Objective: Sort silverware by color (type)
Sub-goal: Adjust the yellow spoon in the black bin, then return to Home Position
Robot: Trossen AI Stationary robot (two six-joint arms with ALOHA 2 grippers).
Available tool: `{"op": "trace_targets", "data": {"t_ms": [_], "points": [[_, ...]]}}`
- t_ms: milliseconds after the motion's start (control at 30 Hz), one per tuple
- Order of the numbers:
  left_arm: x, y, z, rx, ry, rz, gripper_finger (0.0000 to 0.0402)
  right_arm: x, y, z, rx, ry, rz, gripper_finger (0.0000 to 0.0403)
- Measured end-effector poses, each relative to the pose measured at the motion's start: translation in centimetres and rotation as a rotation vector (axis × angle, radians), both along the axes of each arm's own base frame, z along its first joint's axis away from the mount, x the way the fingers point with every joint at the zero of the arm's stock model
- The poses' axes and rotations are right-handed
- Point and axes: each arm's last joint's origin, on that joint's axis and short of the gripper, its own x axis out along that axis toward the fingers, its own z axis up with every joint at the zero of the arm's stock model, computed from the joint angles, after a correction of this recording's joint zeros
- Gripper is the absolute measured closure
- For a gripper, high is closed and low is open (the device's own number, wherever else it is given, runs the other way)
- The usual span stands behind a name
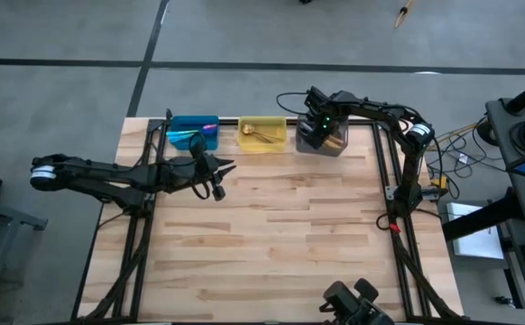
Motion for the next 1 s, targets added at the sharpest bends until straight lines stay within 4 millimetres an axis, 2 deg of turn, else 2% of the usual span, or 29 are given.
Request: {"op": "trace_targets", "data": {"t_ms": [167, 400, 700, 1000], "points": [[0.0, 0.0, 0.0, -0.022, -0.01, 0.008, 0.0346, 0.0, 0.1, 0.0, 0.009, -0.009, -0.026, 0.0343], [0.0, 0.0, 0.0, -0.042, -0.024, 0.015, 0.0346, 0.1, -0.1, 0.0, -0.01, -0.021, -0.049, 0.0312], [0.0, 0.0, 0.0, -0.057, -0.033, 0.019, 0.0346, 0.1, -0.1, 0.1, -0.012, -0.022, -0.048, 0.031], [-0.2, -0.1, 0.0, -0.053, -0.017, 0.006, 0.0346, 0.4, 0.6, 2.5, -0.065, -0.086, -0.05, 0.031]]}}
